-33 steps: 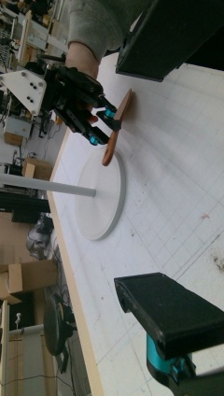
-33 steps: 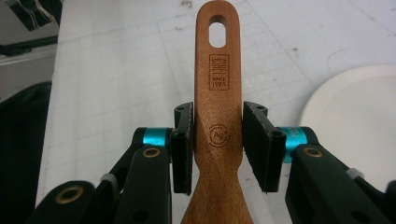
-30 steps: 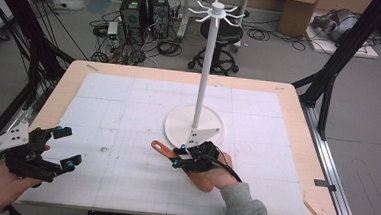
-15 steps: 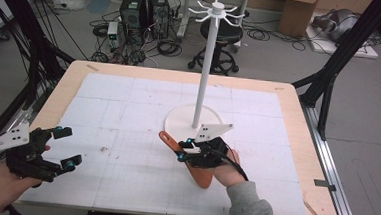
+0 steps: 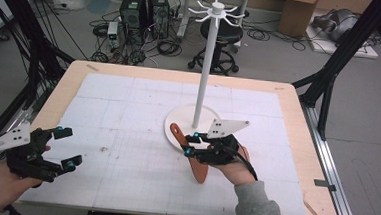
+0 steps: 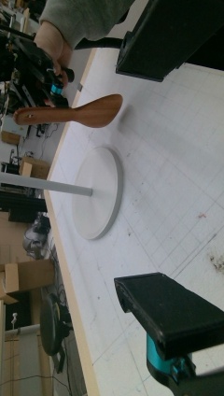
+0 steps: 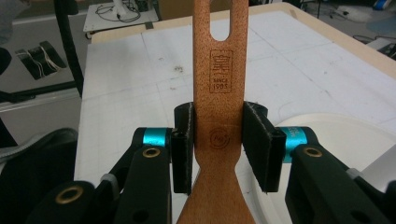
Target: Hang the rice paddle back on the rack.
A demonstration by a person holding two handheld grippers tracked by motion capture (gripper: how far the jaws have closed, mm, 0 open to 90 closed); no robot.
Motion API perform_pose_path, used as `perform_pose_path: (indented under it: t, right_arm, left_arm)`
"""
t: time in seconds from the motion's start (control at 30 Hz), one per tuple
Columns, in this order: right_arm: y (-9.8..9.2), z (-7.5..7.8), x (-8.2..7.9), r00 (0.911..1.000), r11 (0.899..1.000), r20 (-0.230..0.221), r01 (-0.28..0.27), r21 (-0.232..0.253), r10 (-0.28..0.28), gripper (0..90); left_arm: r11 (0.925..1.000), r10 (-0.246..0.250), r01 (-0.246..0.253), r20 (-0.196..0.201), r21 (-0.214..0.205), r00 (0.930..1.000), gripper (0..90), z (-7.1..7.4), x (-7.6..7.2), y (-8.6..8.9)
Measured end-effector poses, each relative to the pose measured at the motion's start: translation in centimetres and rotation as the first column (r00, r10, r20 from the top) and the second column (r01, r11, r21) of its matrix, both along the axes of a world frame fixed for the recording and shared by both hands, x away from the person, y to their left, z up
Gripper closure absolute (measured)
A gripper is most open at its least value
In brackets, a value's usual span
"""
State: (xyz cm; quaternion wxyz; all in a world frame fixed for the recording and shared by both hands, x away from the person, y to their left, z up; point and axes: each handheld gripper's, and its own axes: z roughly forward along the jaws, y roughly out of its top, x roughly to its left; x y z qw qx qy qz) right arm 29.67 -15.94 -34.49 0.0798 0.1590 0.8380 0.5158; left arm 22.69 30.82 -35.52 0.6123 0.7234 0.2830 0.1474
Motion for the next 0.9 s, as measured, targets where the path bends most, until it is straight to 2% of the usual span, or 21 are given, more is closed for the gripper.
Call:
perform_pose_path:
  t: [0.37,0.9]
  right_arm:
    - [-1.2,1.2,-0.3,0.9995,0.999,0.032,-0.004,0.037,0.003,65.0]
    - [-3.7,2.0,0.1,0.9995,0.997,0.022,0.020,0.077,-0.022,64.9]
  left_arm:
    - [1.0000,0.002,-0.002,0.000,0.000,1.0000,1.8,0.0,0.0,0.1]
    - [1.0000,0.003,-0.003,0.001,-0.006,1.0000,1.8,0.0,-0.1,0.3]
